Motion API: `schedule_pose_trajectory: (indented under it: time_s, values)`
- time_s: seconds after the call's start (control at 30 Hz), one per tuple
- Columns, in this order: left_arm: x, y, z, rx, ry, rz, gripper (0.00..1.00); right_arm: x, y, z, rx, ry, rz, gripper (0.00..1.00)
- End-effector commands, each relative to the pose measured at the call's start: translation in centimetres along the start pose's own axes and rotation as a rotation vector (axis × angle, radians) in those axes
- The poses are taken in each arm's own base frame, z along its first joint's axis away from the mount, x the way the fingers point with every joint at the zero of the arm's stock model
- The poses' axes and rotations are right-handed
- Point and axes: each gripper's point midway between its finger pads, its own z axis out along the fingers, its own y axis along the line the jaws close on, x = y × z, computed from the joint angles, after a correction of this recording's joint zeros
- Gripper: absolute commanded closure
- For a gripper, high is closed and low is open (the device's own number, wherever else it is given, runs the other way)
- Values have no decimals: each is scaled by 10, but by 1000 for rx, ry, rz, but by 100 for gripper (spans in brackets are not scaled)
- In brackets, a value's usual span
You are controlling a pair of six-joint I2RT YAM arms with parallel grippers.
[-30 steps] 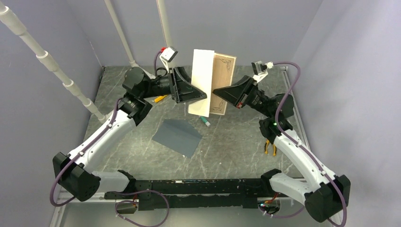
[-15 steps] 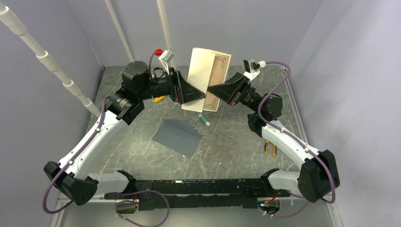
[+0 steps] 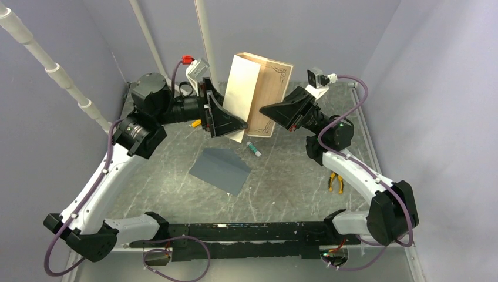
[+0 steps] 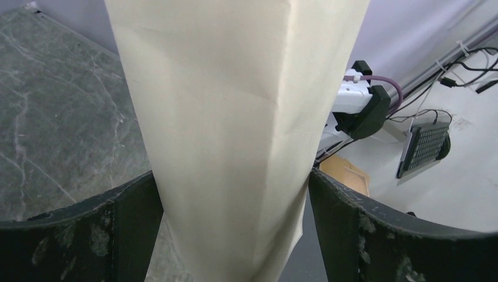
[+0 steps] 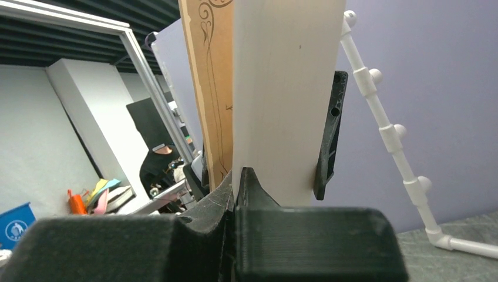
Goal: Place the letter into the envelope and seal it
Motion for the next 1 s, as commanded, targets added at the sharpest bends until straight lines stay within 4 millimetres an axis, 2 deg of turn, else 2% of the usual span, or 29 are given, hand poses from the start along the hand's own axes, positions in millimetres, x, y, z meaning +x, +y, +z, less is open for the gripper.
schedule_pose_trajectory:
  time_s: [0.0,0.13,0.27,0.43,0.53,0.67,0.83,0.97]
  values:
    - [-11,-34,-13,98,-16,131,7,-9,40,9,-157,10,-142,100]
    - [-16,-44,-22,94,-39,191,7,-7,43,11,-153,35,-184,100]
    - [-21,-51,-34,60,-81,252,7,-8,38,11,-104,40,-214,100]
    - [-16,-64,-42,110,-98,301,7,-5,36,13,-83,53,-219,100]
    - [-14,-64,-41,125,-95,299,7,-4,36,14,-87,59,-216,100]
    - [-10,-49,-38,67,-76,281,7,-2,33,16,-72,74,-231,100]
    - [-11,-18,-42,-111,-97,275,7,-2,10,16,46,93,-276,100]
    - [-8,-14,-41,-118,-95,283,7,-4,-3,16,109,113,-336,100]
